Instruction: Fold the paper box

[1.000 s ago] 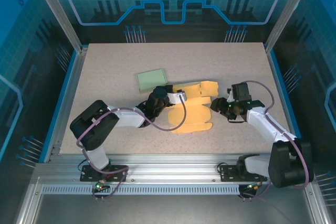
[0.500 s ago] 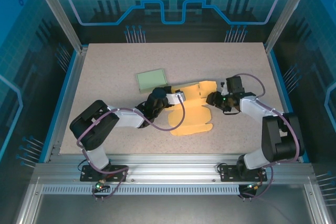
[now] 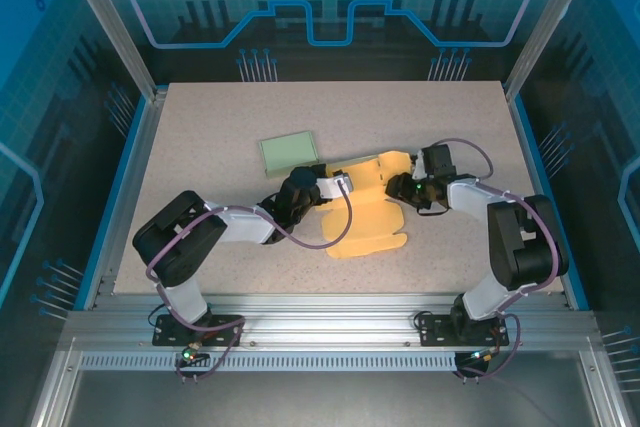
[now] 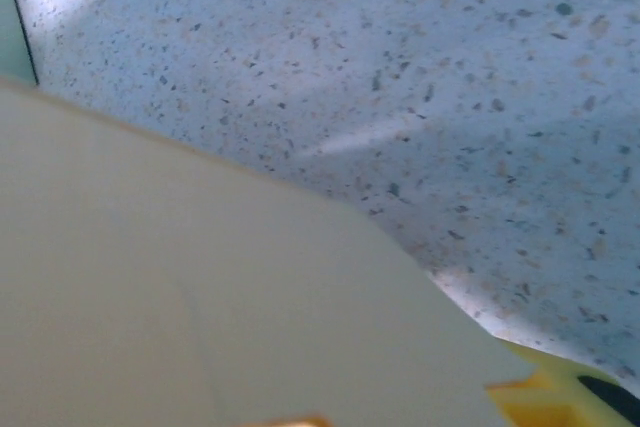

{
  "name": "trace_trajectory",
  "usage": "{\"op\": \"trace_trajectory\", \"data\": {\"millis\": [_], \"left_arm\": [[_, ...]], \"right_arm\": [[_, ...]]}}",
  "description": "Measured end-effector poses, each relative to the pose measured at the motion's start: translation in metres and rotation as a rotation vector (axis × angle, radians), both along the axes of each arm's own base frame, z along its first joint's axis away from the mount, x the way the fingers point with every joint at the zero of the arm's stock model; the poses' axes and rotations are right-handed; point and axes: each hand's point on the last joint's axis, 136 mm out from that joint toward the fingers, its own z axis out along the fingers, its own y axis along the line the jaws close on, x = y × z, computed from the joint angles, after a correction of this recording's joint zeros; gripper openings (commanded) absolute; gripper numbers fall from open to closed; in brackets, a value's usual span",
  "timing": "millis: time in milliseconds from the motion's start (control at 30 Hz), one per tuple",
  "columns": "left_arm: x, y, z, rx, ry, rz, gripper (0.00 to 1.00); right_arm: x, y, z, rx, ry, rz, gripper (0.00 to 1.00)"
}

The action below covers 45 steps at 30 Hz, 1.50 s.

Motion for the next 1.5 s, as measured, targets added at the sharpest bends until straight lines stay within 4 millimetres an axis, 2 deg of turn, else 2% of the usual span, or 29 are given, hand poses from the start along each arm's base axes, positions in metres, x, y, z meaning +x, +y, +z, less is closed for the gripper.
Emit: {"op": "trace_trajectory", "data": {"millis": [367,567,933,1300,1500], "left_arm": [[0.001,0.003,0.000,0.003,-0.002,0.011,0.00],[0.002,0.004,0.000,0.005,-0.004,0.021,0.00],[0.003,0.004,0.001,0.004,-0.006,0.024,0.00],[0.004,0.004,-0.004,0.017,0.000,0.035,0.00],[0.005,0.003,-0.005,0.024,-0.002,0.039,0.00]], "right_arm": [[0.001,0.011,0.022,-0.032,-0.066,0.021,0.43],[0.000,0.017,0.023,-0.042,-0.069,0.019,0.41],[-0.003,0.027,0.031,-0.054,-0.095,0.020,0.44],[0.000,0.033,0.034,-0.054,-0.116,0.028,0.42],[-0.001,0.043,0.019,-0.059,-0.091,0.050,0.41]]}}
